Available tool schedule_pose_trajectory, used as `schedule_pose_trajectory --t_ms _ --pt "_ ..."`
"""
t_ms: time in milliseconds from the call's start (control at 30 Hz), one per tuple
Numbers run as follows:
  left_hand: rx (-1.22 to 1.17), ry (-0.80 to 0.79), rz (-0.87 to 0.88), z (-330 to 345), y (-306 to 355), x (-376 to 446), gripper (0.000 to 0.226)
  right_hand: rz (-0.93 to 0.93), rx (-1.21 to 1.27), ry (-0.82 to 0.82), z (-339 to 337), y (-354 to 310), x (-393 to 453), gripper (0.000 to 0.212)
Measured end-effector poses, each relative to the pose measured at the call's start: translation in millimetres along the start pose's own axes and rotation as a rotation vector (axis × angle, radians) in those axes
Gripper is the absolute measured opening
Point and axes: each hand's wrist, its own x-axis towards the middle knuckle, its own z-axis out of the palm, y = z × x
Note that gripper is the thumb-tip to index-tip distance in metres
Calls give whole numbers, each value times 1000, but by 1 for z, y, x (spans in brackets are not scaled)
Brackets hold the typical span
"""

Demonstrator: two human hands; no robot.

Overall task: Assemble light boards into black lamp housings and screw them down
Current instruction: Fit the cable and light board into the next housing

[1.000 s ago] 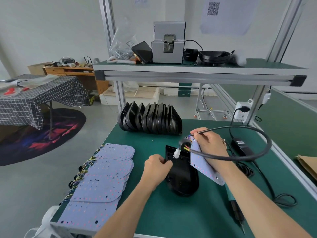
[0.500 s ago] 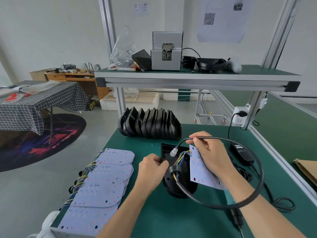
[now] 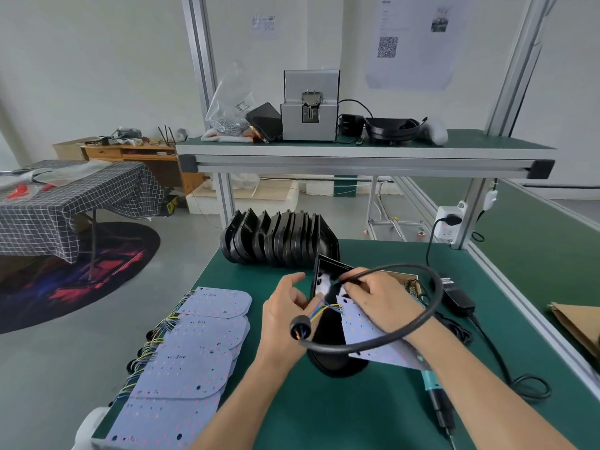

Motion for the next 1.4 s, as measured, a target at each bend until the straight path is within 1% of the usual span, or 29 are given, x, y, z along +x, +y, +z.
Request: schedule_pose_trajectory --t_ms 67,100,133,200,267,333,433,500,567,600,633,667,700,733,767,800,833,867,967,1000,1033,1100,1133,1167,1200,1233,1300,1333,1400 --pt "-49 36 -28 0 3 0 31 74 -14 146 0 3 -3 10" --pt "-87 51 -45 -2 4 0 29 114 -43 221 1 7 -5 13" --pt "-133 70 -66 -3 7 0 31 139 -85 249 0 9 -7 19" --pt "-195 107 -69 -8 11 2 36 155 -131 164 -2 8 -12 29" --pt "-250 112 -37 -11 17 0 36 141 -43 -17 -1 7 -16 34" --pt "-375 59 8 -14 22 -3 34 85 44 -126 3 10 -21 40" --pt "-476 -8 -1 -18 22 3 41 108 259 -131 4 12 -26 33" --pt "-425 8 56 -25 20 10 32 122 289 -120 4 9 -26 37" --pt "-340 -115 114 -27 20 16 51 96 280 -144 4 7 -25 35" --pt "-331 -176 98 -24 17 18 48 85 280 -145 3 4 -27 34" --pt "-379 -228 26 -21 21 20 37 82 280 -138 2 2 -28 32" --pt "-457 -248 -139 -18 23 21 33 86 294 -111 2 1 -29 30" --pt "-497 -223 -265 -13 20 23 29 85 329 -79 2 -2 -32 29" --pt "-496 -188 -376 -10 16 25 19 85 411 -41 1 -5 -33 26" --pt "-423 -177 -406 -6 10 25 14 104 541 5 0 -8 -35 23" --pt "-264 -191 -382 -3 2 21 18 132 667 59 -3 -10 -35 21" --pt "-104 -249 -349 -2 -7 14 21 161 754 122 -8 -10 -34 29" --pt "-24 -350 -389 -1 -13 6 24 172 781 181 -17 -12 -33 38" --pt "63 -666 -595 1 -27 -13 26 158 820 361 -46 -26 -23 40" --pt "97 -723 -621 2 -28 -16 23 162 828 404 -55 -31 -18 41" --pt "126 -729 -627 3 -27 -16 20 173 840 432 -61 -34 -13 43" --pt "251 -668 -557 8 -25 -12 18 183 816 450 -67 -38 -5 40" --pt "332 -611 -484 9 -24 -8 24 193 762 435 -67 -40 -2 37" --pt "396 -534 -392 7 -19 -2 41 197 691 396 -66 -40 0 38" --pt "375 -442 -310 4 -13 4 61 198 627 350 -63 -39 0 39" --pt "259 -344 -245 0 -6 11 73 201 575 300 -58 -37 0 39" --pt "-77 -228 -85 -9 8 28 68 196 506 200 -46 -30 -5 40" --pt "-211 -223 -23 -12 14 37 65 183 490 151 -40 -27 -9 43" --pt "-468 -282 16 -15 26 50 61 159 455 72 -30 -23 -13 48"
